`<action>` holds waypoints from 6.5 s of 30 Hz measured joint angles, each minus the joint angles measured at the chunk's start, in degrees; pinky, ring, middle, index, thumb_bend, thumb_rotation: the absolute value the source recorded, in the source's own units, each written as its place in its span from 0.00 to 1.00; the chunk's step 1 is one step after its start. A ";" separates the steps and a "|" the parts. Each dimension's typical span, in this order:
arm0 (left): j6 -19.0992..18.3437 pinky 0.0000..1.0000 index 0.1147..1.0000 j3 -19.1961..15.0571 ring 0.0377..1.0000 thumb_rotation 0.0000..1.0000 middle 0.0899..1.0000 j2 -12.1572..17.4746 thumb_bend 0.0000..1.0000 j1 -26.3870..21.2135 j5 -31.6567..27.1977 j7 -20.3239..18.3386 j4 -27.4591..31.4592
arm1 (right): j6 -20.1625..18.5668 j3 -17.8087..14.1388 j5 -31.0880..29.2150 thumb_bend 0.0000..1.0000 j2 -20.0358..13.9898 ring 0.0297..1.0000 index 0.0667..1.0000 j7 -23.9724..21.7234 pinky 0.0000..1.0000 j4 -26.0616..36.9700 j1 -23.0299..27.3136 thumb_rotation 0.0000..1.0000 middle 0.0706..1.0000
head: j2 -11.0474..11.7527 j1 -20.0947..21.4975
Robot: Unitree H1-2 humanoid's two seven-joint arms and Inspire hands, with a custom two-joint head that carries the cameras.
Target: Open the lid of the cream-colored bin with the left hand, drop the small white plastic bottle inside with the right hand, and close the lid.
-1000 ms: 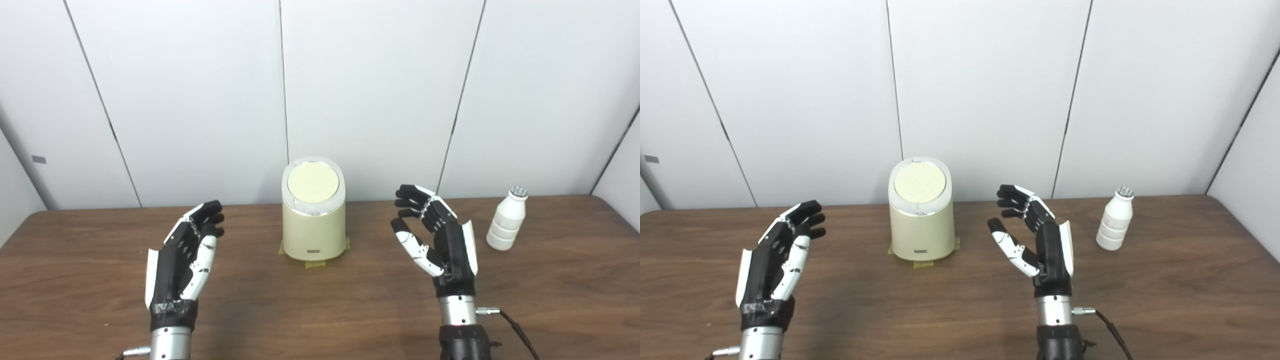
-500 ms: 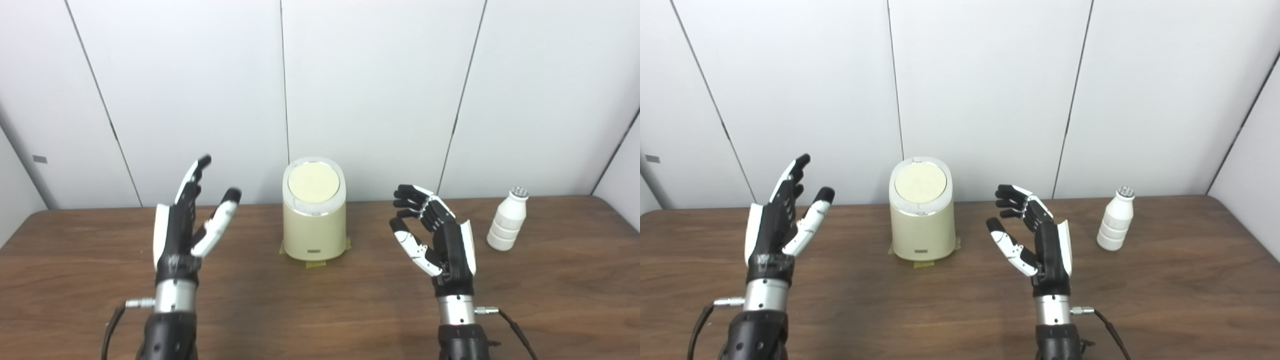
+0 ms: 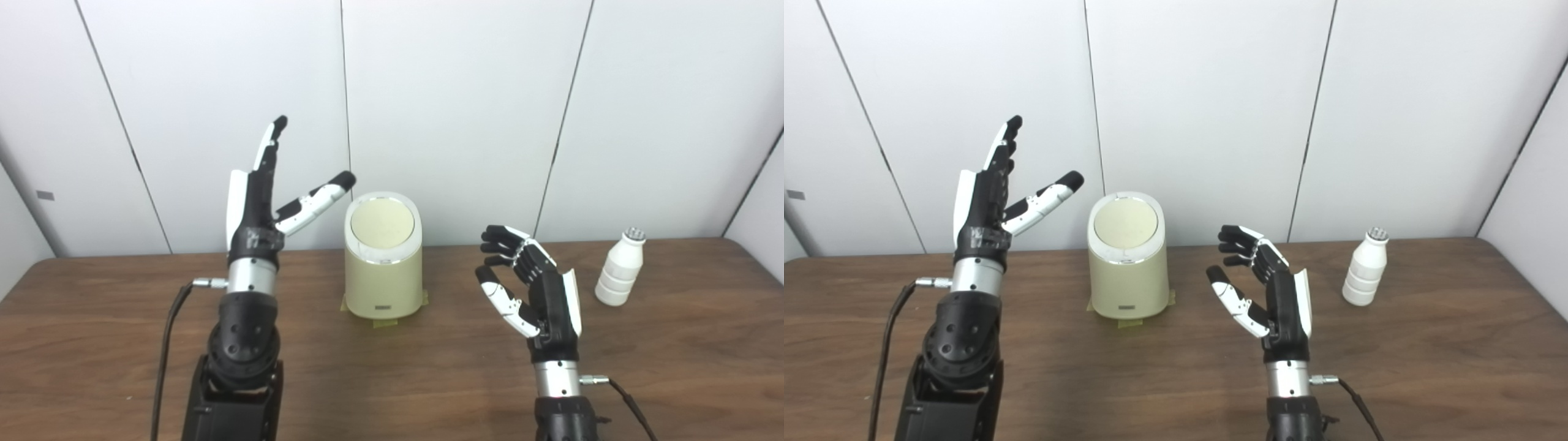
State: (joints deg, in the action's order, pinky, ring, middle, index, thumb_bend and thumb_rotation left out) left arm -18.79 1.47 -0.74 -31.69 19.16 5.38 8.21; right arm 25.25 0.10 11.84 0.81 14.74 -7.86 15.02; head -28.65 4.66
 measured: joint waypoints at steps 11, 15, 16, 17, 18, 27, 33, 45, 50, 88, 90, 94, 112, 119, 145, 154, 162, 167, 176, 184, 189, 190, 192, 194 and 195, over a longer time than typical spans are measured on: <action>0.60 1.00 1.00 5.34 1.00 0.29 1.00 0.75 0.96 -3.65 7.05 3.46 -10.35 | -0.02 -0.27 0.59 0.28 0.39 0.66 0.67 -0.02 0.58 0.00 0.02 0.40 0.67 | 0.35 -0.18; 1.93 1.00 1.00 9.03 1.00 0.32 1.00 3.05 0.94 -4.87 12.80 4.97 -14.18 | -0.02 -0.27 0.33 0.29 0.48 0.66 0.67 -0.08 0.58 0.00 0.02 0.39 0.67 | 0.44 0.09; 1.96 1.00 1.00 9.77 1.00 0.32 1.00 3.55 0.94 -5.03 14.25 5.38 -14.69 | -0.02 -0.27 0.29 0.29 0.49 0.66 0.67 -0.09 0.58 0.01 0.02 0.39 0.67 | 0.44 0.09; 2.09 1.00 1.00 10.35 1.00 0.32 1.00 3.90 0.93 -5.21 15.40 5.84 -15.26 | -0.02 -0.27 0.27 0.29 0.49 0.66 0.67 -0.08 0.58 0.00 0.01 0.40 0.67 | 0.35 0.00; 2.29 1.00 1.00 10.73 1.00 0.31 1.00 4.12 0.93 -5.45 16.34 6.23 -16.21 | -0.02 -0.28 0.26 0.29 0.50 0.66 0.67 -0.06 0.58 -0.02 0.02 0.40 0.67 | 0.35 0.00; 3.15 1.00 1.00 11.21 1.00 0.38 1.00 4.34 0.87 -6.73 18.54 8.03 -21.67 | -0.02 -0.19 -1.21 0.29 0.48 0.66 0.67 -0.51 0.58 0.00 0.00 0.38 0.67 | 0.35 -0.35; 3.01 1.00 1.00 11.16 1.00 0.40 1.00 4.46 0.84 -9.97 19.22 8.30 -24.97 | -0.14 -0.16 -0.95 0.29 0.87 0.65 0.66 -0.55 0.57 0.56 -0.06 0.39 0.67 | 0.26 -0.09; 3.12 1.00 1.00 11.43 1.00 0.45 1.00 4.76 0.87 -11.84 19.21 10.14 -32.51 | -0.19 -0.08 -0.99 0.30 1.61 0.65 0.65 -0.94 0.57 1.44 -0.16 0.40 0.67 | 0.26 0.17; 3.12 1.00 1.00 12.17 1.00 0.43 1.00 4.83 0.92 -12.53 19.26 10.28 -32.82 | -0.20 -0.11 -0.94 0.30 1.75 0.65 0.65 -0.94 0.57 1.48 -0.16 0.41 0.67 | 0.09 0.35; -2.28 1.00 1.00 21.86 1.00 0.29 1.00 7.39 1.00 -13.19 29.44 12.33 -38.23 | -1.81 -0.05 0.67 0.30 2.37 0.65 0.65 -1.16 0.57 3.19 -0.27 0.42 0.67 | -1.05 1.05; -3.21 1.00 1.00 23.45 1.00 0.28 1.00 7.75 1.00 -13.45 32.00 12.91 -38.10 | -1.81 -0.05 0.62 0.31 2.36 0.65 0.65 -1.16 0.58 3.33 -0.27 0.43 0.67 | -0.88 1.05; -4.84 1.00 1.00 25.93 1.00 0.29 1.00 8.49 1.00 -13.66 35.69 12.78 -37.41 | -1.81 -0.05 0.51 0.31 2.36 0.65 0.66 -1.16 0.58 3.32 -0.26 0.43 0.67 | -0.79 1.05; -4.68 1.00 1.00 27.44 1.00 0.33 1.00 9.59 1.00 -13.73 38.23 11.78 -36.64 | -1.79 -0.05 0.80 0.31 2.37 0.65 0.66 -1.14 0.58 2.97 -0.24 0.44 0.67 | -0.70 1.14; -3.22 1.00 1.00 27.44 1.00 0.34 1.00 10.00 1.00 -13.75 38.22 12.00 -37.70 | -1.72 -0.06 0.65 0.32 2.36 0.65 0.66 -1.14 0.58 1.76 -0.17 0.44 0.67 | -0.79 1.14; -4.51 1.00 1.00 19.72 1.00 1.00 1.00 8.18 0.68 -11.25 30.92 9.77 -35.04 | -1.78 -0.05 0.86 0.31 2.44 0.65 0.65 -1.12 0.57 2.01 -0.17 0.42 0.67 | -0.62 1.05; -4.02 1.00 1.00 15.43 1.00 1.00 1.00 7.06 0.67 -9.31 24.93 9.27 -27.51 | -2.18 -0.05 0.98 0.31 2.39 0.65 0.65 -1.13 0.57 2.49 -0.20 0.43 0.67 | -0.70 1.23; 8.59 0.82 0.78 5.67 0.82 1.00 0.79 4.43 0.43 -1.20 8.11 8.91 -13.02 | -2.06 -0.10 0.90 0.31 2.18 0.65 0.66 -1.13 0.57 2.33 -0.13 0.44 0.67 | -0.53 0.88; 17.79 0.72 0.75 2.07 0.78 0.77 0.77 5.14 0.22 3.60 -3.36 4.84 -9.66 | -1.95 -0.15 0.55 0.31 1.90 0.65 0.66 -1.17 0.58 1.80 0.03 0.43 0.67 | -0.35 0.88; 20.61 0.77 0.77 -2.60 0.81 0.68 0.79 4.65 0.27 13.54 -14.84 0.65 -0.69 | -2.44 -1.22 -0.45 0.38 0.48 0.66 0.65 -1.23 0.59 2.64 0.65 0.38 0.66 | -0.44 1.05; 21.47 0.84 0.79 -3.94 0.85 0.74 0.82 5.35 0.24 19.18 -17.41 -1.74 0.41 | -9.44 -3.00 4.53 0.56 -2.33 0.64 0.65 -1.57 0.53 10.65 5.69 0.31 0.66 | -0.35 1.49; 22.33 0.83 0.80 -3.93 0.85 0.75 0.83 4.96 0.25 20.59 -17.52 -1.80 0.42 | -17.47 -4.40 2.73 0.69 -5.90 0.67 0.69 -5.20 0.55 16.24 10.84 0.36 0.70 | -0.26 0.88; 22.40 0.82 0.80 -3.92 0.85 0.75 0.83 4.93 0.25 20.90 -17.49 -1.80 0.42 | -18.21 -4.93 2.23 0.71 -7.23 0.69 0.70 -5.95 0.57 16.25 11.85 0.35 0.71 | -0.26 0.70; 22.52 0.82 0.80 -3.94 0.84 0.74 0.83 4.88 0.25 21.37 -17.41 -1.75 0.42 | -18.59 -6.33 1.30 0.74 -10.20 0.72 0.72 -6.87 0.62 15.80 13.00 0.33 0.72 | -0.35 1.14; 22.55 0.82 0.79 -4.15 0.84 0.73 0.82 4.83 0.24 21.88 -17.38 -1.55 0.42 | -18.99 -7.96 0.84 0.77 -13.11 0.73 0.74 -7.12 0.65 14.30 14.03 0.30 0.74 | -0.18 1.67; 22.57 0.81 0.79 -4.23 0.84 0.71 0.82 4.72 0.24 22.01 -17.38 -1.47 0.42 | -18.95 -8.94 0.57 0.79 -14.59 0.74 0.74 -7.14 0.66 12.56 14.46 0.30 0.75 | -0.09 1.93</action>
State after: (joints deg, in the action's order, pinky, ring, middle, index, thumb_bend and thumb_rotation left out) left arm 3.78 -2.76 3.98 -9.68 1.78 3.90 8.63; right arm 6.30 -8.83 12.41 -13.77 7.60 4.71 29.48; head -28.74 6.59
